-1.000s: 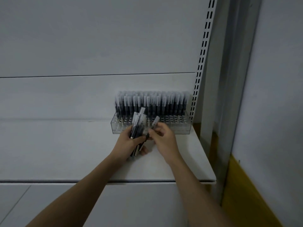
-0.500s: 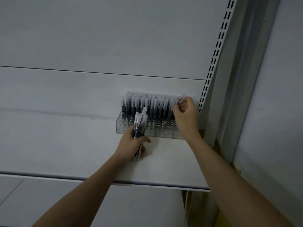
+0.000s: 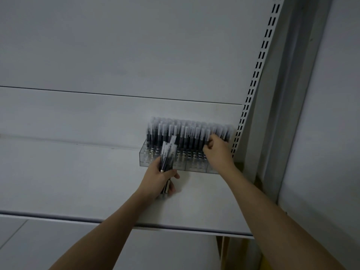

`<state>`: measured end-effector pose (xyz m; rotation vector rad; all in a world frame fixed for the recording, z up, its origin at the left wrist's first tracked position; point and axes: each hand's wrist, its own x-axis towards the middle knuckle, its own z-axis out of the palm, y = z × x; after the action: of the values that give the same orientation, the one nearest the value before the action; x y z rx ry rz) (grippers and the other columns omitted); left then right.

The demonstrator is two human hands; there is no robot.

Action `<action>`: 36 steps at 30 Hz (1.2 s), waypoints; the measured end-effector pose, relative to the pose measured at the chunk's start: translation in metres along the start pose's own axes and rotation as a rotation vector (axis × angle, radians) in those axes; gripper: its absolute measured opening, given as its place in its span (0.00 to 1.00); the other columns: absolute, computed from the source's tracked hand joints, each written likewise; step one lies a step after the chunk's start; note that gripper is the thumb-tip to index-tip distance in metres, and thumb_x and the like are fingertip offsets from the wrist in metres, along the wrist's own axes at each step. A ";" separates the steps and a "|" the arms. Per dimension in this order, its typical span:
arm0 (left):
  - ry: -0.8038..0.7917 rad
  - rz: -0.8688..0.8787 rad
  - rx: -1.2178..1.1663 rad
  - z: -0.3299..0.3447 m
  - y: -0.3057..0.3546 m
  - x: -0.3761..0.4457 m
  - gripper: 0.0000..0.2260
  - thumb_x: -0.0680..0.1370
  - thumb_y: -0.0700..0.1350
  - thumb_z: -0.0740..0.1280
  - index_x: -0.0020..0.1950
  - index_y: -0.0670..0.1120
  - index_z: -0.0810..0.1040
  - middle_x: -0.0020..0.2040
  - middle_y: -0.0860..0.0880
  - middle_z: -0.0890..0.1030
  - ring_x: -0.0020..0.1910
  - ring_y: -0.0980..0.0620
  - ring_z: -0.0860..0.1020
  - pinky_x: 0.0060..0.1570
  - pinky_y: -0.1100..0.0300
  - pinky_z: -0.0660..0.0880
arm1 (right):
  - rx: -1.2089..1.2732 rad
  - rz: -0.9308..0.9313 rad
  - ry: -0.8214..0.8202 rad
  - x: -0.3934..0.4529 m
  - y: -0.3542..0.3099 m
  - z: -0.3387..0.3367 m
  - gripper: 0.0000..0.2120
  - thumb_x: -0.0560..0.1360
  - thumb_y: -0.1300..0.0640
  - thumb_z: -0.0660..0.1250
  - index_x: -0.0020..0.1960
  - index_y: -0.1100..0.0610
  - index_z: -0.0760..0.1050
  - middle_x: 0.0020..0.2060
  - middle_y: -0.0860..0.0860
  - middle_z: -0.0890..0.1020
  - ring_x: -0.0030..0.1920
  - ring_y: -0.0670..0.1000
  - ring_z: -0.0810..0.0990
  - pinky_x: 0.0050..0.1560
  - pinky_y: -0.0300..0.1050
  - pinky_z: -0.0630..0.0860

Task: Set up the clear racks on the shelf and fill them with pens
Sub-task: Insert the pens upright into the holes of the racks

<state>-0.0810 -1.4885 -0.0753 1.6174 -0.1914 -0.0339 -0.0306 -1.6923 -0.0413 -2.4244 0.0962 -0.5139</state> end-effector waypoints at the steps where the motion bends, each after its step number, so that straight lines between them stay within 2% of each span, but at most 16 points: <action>1: -0.002 -0.001 0.000 0.000 0.000 0.000 0.11 0.78 0.33 0.66 0.56 0.45 0.71 0.43 0.41 0.84 0.27 0.39 0.78 0.25 0.53 0.76 | 0.035 0.012 0.034 -0.003 -0.001 0.000 0.05 0.78 0.58 0.66 0.53 0.56 0.72 0.45 0.53 0.79 0.44 0.56 0.80 0.45 0.57 0.80; 3: -0.004 -0.002 0.001 0.000 0.000 0.000 0.10 0.78 0.33 0.66 0.56 0.43 0.71 0.43 0.41 0.84 0.27 0.39 0.77 0.25 0.53 0.76 | 0.180 0.039 0.159 -0.018 -0.005 -0.002 0.13 0.79 0.58 0.67 0.62 0.56 0.71 0.52 0.49 0.77 0.48 0.50 0.78 0.48 0.49 0.79; 5: -0.009 0.000 0.005 0.000 0.001 0.000 0.08 0.78 0.33 0.66 0.55 0.41 0.72 0.43 0.42 0.84 0.26 0.40 0.77 0.26 0.52 0.76 | 0.355 0.059 0.246 -0.043 -0.009 0.000 0.10 0.79 0.59 0.65 0.60 0.54 0.71 0.50 0.47 0.77 0.47 0.45 0.77 0.46 0.39 0.77; 6: -0.017 -0.002 0.011 -0.001 0.001 0.000 0.07 0.78 0.34 0.67 0.54 0.39 0.72 0.42 0.41 0.84 0.26 0.41 0.77 0.26 0.52 0.76 | 0.412 0.073 0.219 -0.056 -0.009 0.004 0.08 0.80 0.60 0.65 0.58 0.53 0.72 0.48 0.46 0.77 0.47 0.43 0.77 0.45 0.36 0.75; 9: -0.081 -0.005 0.030 0.000 0.003 -0.003 0.06 0.78 0.36 0.68 0.53 0.37 0.73 0.39 0.40 0.84 0.25 0.42 0.77 0.26 0.50 0.73 | 0.532 0.106 -0.008 -0.084 0.002 0.021 0.06 0.80 0.61 0.64 0.51 0.51 0.75 0.45 0.47 0.80 0.45 0.47 0.80 0.45 0.39 0.78; 11: -0.134 0.014 0.021 0.002 0.006 -0.007 0.08 0.79 0.38 0.68 0.55 0.38 0.71 0.44 0.41 0.85 0.27 0.41 0.77 0.27 0.50 0.73 | 0.591 0.107 -0.084 -0.088 0.009 0.025 0.08 0.80 0.63 0.65 0.47 0.50 0.76 0.42 0.50 0.82 0.41 0.48 0.81 0.44 0.42 0.79; 13: -0.159 0.040 0.020 0.006 0.008 -0.011 0.10 0.79 0.39 0.68 0.57 0.39 0.70 0.49 0.43 0.85 0.27 0.42 0.77 0.25 0.53 0.74 | 0.583 0.121 -0.090 -0.087 0.009 0.024 0.09 0.80 0.63 0.64 0.45 0.50 0.76 0.39 0.51 0.82 0.38 0.47 0.80 0.42 0.44 0.79; 14: -0.159 0.042 0.016 0.009 0.007 -0.012 0.11 0.80 0.40 0.67 0.58 0.39 0.69 0.48 0.43 0.85 0.26 0.42 0.77 0.24 0.54 0.74 | 0.572 0.126 -0.088 -0.085 0.009 0.025 0.09 0.80 0.63 0.64 0.45 0.50 0.76 0.38 0.50 0.83 0.38 0.47 0.80 0.43 0.46 0.79; 17: -0.144 -0.003 -0.045 0.029 0.006 -0.010 0.12 0.80 0.42 0.68 0.60 0.39 0.70 0.33 0.41 0.81 0.23 0.44 0.75 0.22 0.57 0.71 | 0.585 0.138 -0.101 -0.083 0.010 0.028 0.09 0.79 0.62 0.65 0.44 0.51 0.77 0.39 0.50 0.83 0.40 0.49 0.81 0.46 0.51 0.80; 19: -0.147 0.000 -0.070 0.043 0.006 -0.007 0.08 0.79 0.40 0.68 0.56 0.42 0.72 0.30 0.41 0.78 0.24 0.44 0.75 0.24 0.57 0.72 | 0.664 0.162 -0.069 -0.083 0.012 0.025 0.08 0.81 0.59 0.63 0.45 0.53 0.77 0.39 0.52 0.83 0.39 0.49 0.80 0.45 0.52 0.79; 21: -0.138 0.005 -0.086 0.050 0.004 -0.004 0.05 0.79 0.40 0.69 0.53 0.43 0.75 0.30 0.42 0.78 0.27 0.45 0.76 0.25 0.56 0.73 | 0.752 0.192 -0.020 -0.085 0.012 0.018 0.10 0.83 0.54 0.60 0.47 0.54 0.78 0.39 0.51 0.83 0.37 0.47 0.80 0.42 0.47 0.78; 23: -0.108 -0.013 -0.116 0.049 0.002 -0.002 0.06 0.79 0.41 0.69 0.54 0.42 0.76 0.30 0.41 0.78 0.26 0.44 0.75 0.25 0.56 0.73 | 0.827 0.181 -0.002 -0.087 0.013 0.015 0.11 0.83 0.50 0.61 0.50 0.53 0.79 0.39 0.51 0.83 0.36 0.45 0.80 0.38 0.40 0.77; 27: -0.153 0.028 -0.113 0.048 0.001 -0.004 0.06 0.80 0.40 0.67 0.56 0.40 0.75 0.36 0.42 0.80 0.26 0.46 0.75 0.24 0.57 0.73 | 0.812 0.086 -0.059 -0.087 0.010 0.016 0.05 0.79 0.51 0.68 0.50 0.52 0.80 0.38 0.48 0.83 0.37 0.43 0.80 0.38 0.35 0.75; 32: -0.233 0.009 -0.085 0.048 0.001 -0.004 0.08 0.80 0.41 0.67 0.58 0.41 0.74 0.38 0.41 0.82 0.27 0.45 0.77 0.24 0.58 0.73 | 0.876 0.126 -0.061 -0.086 0.012 0.013 0.03 0.79 0.57 0.68 0.51 0.54 0.80 0.43 0.50 0.84 0.42 0.45 0.83 0.42 0.39 0.80; 34: -0.237 0.005 -0.095 0.048 0.001 -0.003 0.08 0.80 0.41 0.67 0.59 0.42 0.74 0.41 0.38 0.83 0.30 0.43 0.79 0.27 0.56 0.74 | 0.899 0.174 -0.031 -0.085 0.013 0.014 0.04 0.80 0.56 0.66 0.52 0.54 0.79 0.45 0.51 0.84 0.46 0.49 0.84 0.46 0.43 0.82; 36: -0.232 0.007 -0.107 0.049 0.001 -0.002 0.08 0.80 0.39 0.66 0.59 0.42 0.74 0.41 0.37 0.83 0.31 0.41 0.79 0.31 0.53 0.75 | 0.929 0.229 0.010 -0.083 0.014 0.014 0.06 0.82 0.57 0.63 0.53 0.54 0.78 0.46 0.53 0.84 0.44 0.49 0.84 0.44 0.43 0.81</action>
<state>-0.0903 -1.5363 -0.0774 1.5044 -0.3689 -0.2235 -0.1009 -1.6784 -0.0881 -1.4805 0.1065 -0.3509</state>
